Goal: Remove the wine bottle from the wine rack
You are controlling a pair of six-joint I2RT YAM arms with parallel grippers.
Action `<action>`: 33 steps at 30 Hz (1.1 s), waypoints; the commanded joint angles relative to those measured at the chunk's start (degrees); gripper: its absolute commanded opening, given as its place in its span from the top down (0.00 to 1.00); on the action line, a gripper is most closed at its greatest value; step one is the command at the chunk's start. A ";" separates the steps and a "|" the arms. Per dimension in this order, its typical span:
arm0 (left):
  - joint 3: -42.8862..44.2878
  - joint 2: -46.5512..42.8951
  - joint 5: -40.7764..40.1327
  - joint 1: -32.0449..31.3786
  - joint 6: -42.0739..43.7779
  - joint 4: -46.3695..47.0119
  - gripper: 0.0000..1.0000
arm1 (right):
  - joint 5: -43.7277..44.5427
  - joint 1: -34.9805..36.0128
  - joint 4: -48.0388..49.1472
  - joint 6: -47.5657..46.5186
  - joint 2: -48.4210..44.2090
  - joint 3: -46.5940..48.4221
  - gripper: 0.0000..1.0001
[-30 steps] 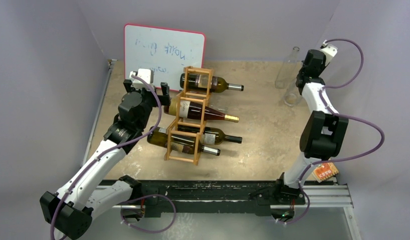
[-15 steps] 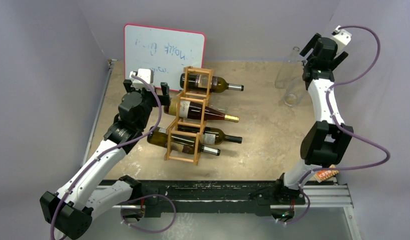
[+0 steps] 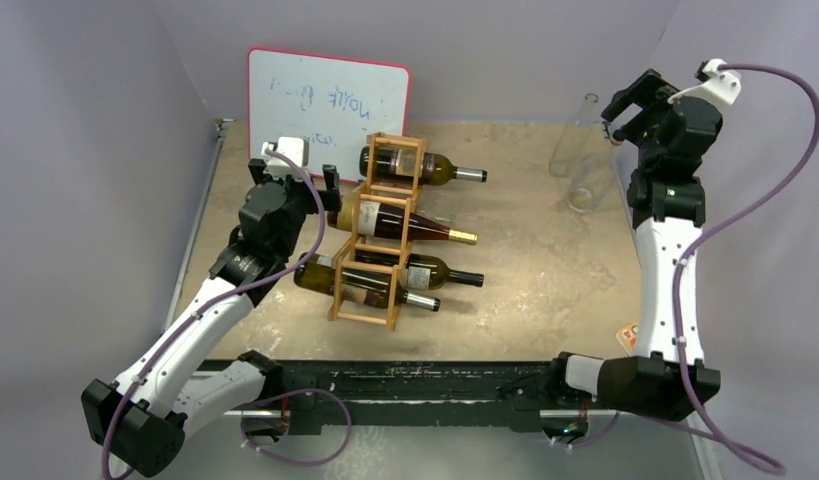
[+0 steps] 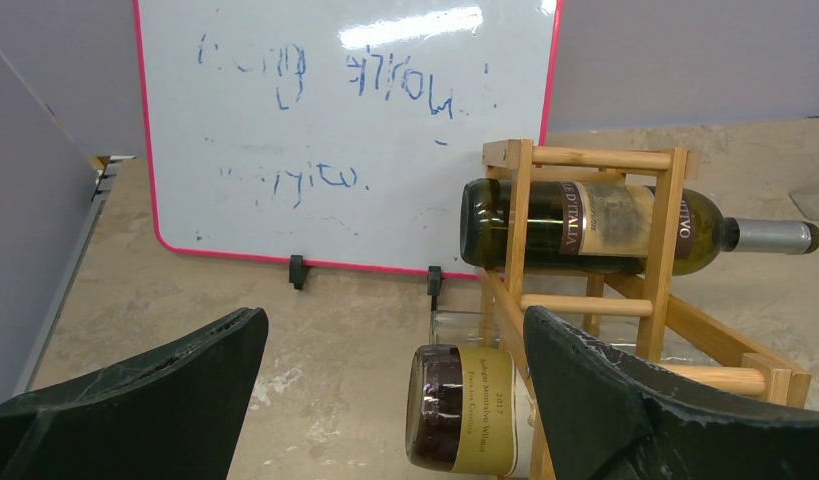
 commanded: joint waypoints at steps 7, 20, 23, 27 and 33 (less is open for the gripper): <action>1.75 -0.81 2.11 -0.22 -1.42 2.86 0.00 | -32.74 8.30 -4.64 -2.27 -4.04 -9.70 0.00; 1.73 -0.62 2.40 -0.26 -1.93 2.83 0.00 | -38.32 27.36 -4.88 -1.21 -8.83 -23.55 0.00; 1.87 0.11 2.72 -0.22 -2.10 2.79 0.00 | -40.71 27.57 -4.59 -1.46 -10.77 -26.65 0.00; 2.00 0.99 3.35 -0.23 -2.71 2.64 0.00 | -42.91 27.57 -4.90 -4.35 -10.16 -27.91 0.00; 3.16 2.95 3.72 -0.31 -2.78 1.17 0.00 | -48.23 27.77 -2.10 -5.28 -8.08 -30.96 0.00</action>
